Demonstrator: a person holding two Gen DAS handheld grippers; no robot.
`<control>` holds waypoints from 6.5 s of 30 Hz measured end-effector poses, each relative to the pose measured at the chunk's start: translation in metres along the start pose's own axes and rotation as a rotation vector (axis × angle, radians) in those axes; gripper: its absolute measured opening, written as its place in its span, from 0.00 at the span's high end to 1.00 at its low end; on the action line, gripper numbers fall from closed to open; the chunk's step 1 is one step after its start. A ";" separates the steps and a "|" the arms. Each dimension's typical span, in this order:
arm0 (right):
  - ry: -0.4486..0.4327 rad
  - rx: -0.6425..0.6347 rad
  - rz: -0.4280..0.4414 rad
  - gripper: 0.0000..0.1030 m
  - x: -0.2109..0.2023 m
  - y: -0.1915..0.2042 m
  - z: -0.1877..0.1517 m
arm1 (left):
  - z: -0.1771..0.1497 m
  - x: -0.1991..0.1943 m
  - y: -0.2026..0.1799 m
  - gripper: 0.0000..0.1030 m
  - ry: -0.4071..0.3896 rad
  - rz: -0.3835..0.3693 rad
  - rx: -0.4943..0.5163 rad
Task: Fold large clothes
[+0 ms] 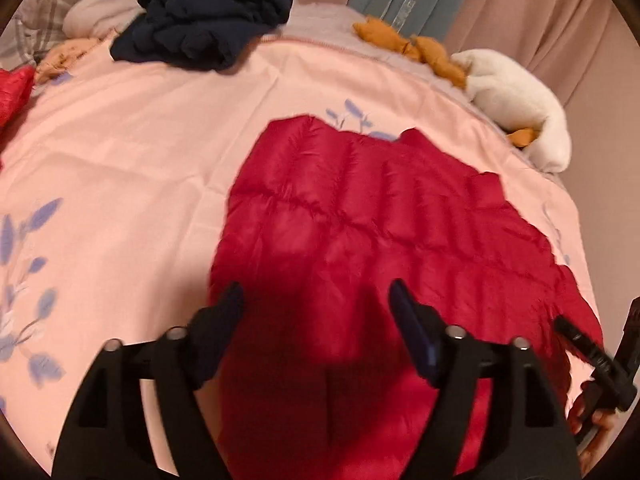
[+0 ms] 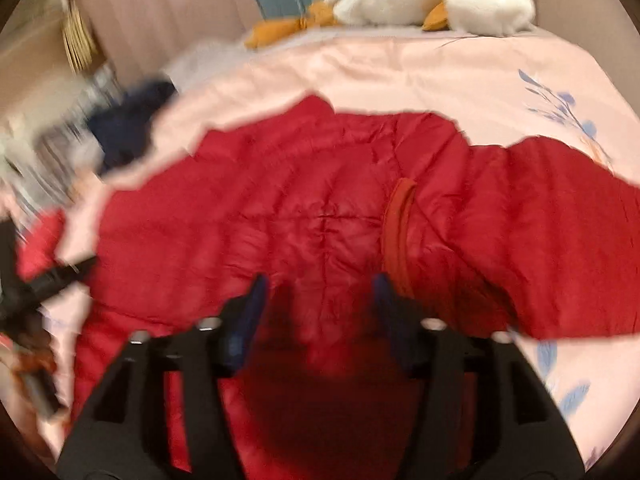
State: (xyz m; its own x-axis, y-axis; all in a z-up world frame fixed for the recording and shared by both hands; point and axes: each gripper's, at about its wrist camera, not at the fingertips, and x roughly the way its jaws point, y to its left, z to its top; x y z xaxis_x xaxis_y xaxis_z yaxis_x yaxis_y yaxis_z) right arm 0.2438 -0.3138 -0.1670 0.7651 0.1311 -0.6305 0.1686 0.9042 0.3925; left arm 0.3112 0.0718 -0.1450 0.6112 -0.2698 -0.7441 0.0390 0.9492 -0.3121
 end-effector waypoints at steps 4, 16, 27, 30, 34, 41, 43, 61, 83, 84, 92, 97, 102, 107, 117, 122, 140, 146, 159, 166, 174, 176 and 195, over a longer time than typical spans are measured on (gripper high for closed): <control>-0.061 0.107 0.001 0.28 -0.057 -0.045 -0.013 | -0.027 -0.048 0.010 0.15 -0.025 -0.086 -0.013; -0.214 0.735 -0.152 0.24 -0.180 -0.280 -0.089 | -0.135 -0.146 0.068 0.03 -0.027 -0.107 -0.164; -0.360 0.921 -0.150 0.33 -0.159 -0.339 -0.073 | -0.147 -0.162 0.063 0.03 -0.045 -0.070 -0.204; -0.385 0.933 -0.203 0.54 -0.151 -0.343 -0.068 | -0.141 -0.160 0.049 0.03 -0.052 -0.069 -0.180; -0.393 0.945 -0.243 0.84 -0.145 -0.352 -0.067 | -0.133 -0.154 0.032 0.03 -0.047 -0.091 -0.149; -0.440 0.571 -0.324 0.94 -0.173 -0.281 -0.024 | -0.116 -0.140 -0.002 0.03 -0.029 -0.169 -0.099; -0.474 0.429 -0.278 0.94 -0.182 -0.237 -0.003 | -0.111 -0.137 -0.014 0.03 -0.030 -0.199 -0.082; -0.159 -0.416 0.027 0.40 -0.073 0.080 -0.055 | -0.071 -0.058 -0.087 0.03 0.096 -0.664 -0.222; -0.203 -0.185 0.134 0.33 -0.157 -0.002 -0.117 | -0.047 0.060 -0.130 0.26 0.197 -0.524 -0.309; -0.201 -0.181 0.135 0.33 -0.158 -0.003 -0.118 | -0.048 0.060 -0.128 0.26 0.195 -0.527 -0.320; -0.205 -0.153 0.145 0.33 -0.162 -0.014 -0.121 | -0.038 0.057 -0.124 0.26 0.133 -0.601 -0.369; -0.209 -0.154 0.139 0.33 -0.163 -0.017 -0.122 | -0.041 0.073 -0.126 0.29 0.145 -0.594 -0.416; -0.204 -0.148 0.131 0.33 -0.162 -0.017 -0.120 | -0.035 0.085 -0.127 0.83 0.142 -0.539 -0.438; -0.203 -0.156 0.097 0.33 -0.161 -0.019 -0.116 | -0.020 0.056 -0.125 0.94 0.046 -0.532 -0.373; -0.202 -0.141 0.090 0.33 -0.160 -0.014 -0.106 | 0.008 -0.038 -0.039 0.94 -0.197 -0.443 -0.399; -0.166 -0.141 0.078 0.33 -0.145 -0.012 -0.092 | -0.006 -0.030 0.008 0.94 -0.139 -0.325 -0.412; 0.033 -0.090 -0.172 0.38 0.011 -0.019 0.029 | 0.027 -0.010 -0.072 0.49 -0.127 -0.047 0.007; 0.095 -0.149 -0.235 0.38 0.041 -0.015 0.012 | 0.017 0.037 -0.077 0.49 0.023 0.023 0.041; -0.022 -0.158 -0.161 0.38 -0.010 -0.017 0.026 | 0.041 -0.038 -0.016 0.37 -0.184 0.002 -0.083; 0.031 -0.131 -0.159 0.38 0.007 -0.019 0.019 | 0.030 -0.006 -0.077 0.39 -0.073 -0.065 0.121; 0.117 -0.156 -0.197 0.35 0.040 -0.021 0.001 | 0.000 0.058 -0.085 0.42 0.077 0.030 0.168; 0.115 -0.137 -0.189 0.35 0.035 -0.023 0.002 | 0.002 0.051 -0.080 0.42 0.085 0.002 0.134; 0.122 0.049 0.003 0.16 -0.179 -0.059 -0.146 | -0.179 -0.153 0.046 0.09 0.082 -0.250 -0.102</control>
State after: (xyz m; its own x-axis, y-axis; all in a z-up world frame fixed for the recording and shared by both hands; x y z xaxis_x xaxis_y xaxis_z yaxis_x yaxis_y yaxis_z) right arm 0.0066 -0.3312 -0.1752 0.6847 0.1847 -0.7051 0.1989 0.8833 0.4245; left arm 0.0784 0.1283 -0.1510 0.5264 -0.5096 -0.6806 0.0980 0.8315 -0.5468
